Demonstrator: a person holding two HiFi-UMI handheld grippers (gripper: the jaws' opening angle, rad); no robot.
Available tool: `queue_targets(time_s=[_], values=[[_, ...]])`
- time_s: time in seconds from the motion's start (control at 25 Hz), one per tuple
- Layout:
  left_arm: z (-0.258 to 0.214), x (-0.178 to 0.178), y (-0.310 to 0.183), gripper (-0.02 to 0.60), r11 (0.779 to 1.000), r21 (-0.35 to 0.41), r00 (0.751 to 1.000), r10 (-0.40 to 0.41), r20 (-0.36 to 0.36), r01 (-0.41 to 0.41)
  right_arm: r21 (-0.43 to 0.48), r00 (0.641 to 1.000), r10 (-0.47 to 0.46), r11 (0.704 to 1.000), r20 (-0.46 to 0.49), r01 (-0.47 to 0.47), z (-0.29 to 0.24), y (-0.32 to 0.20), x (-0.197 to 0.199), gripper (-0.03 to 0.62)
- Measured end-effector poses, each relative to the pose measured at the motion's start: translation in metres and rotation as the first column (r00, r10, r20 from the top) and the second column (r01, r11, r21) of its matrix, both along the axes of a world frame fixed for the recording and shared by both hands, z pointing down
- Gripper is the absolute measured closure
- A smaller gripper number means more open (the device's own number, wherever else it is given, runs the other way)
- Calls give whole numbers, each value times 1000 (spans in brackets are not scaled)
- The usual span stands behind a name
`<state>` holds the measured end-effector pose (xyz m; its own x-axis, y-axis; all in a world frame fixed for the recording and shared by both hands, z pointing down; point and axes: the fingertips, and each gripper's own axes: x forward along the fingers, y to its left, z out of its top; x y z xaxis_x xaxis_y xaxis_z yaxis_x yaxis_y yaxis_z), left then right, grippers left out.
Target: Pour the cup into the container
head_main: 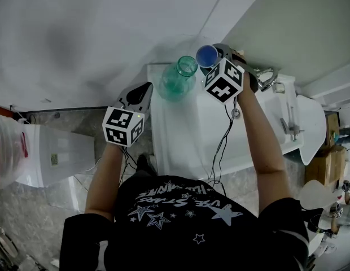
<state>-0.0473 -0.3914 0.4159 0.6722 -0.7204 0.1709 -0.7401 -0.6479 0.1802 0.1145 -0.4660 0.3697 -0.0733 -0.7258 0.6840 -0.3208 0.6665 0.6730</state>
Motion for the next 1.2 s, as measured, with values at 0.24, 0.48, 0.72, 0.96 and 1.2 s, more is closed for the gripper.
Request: queue_targets(time_s=[0.24,0.48,0.72,0.96,1.2], values=[[0,-1,0,572,1000,-1,1000,1,-9,-1,9,1000,-1,1000,-9,1,-1,0,-1,307],[-3,-1,1,572,1000,5,1000,2,-5,-2,-3,998,17,1000,59,-17,-5,2,-2,309],[-5,1,3,572,1000,4,1000,3,-8,-3,-8,993,25,1000,118,-24,-11,5,-3,307],[-5,-2,8,572,1000,4,1000,-4,-10,4,-20,976,41,999,215,-38,-15,10,-8,309],[-7,-6,16,572,1000,1,1000,-17,-5,17,-37,924,93,996,370,-85,-21,19,-5,309]])
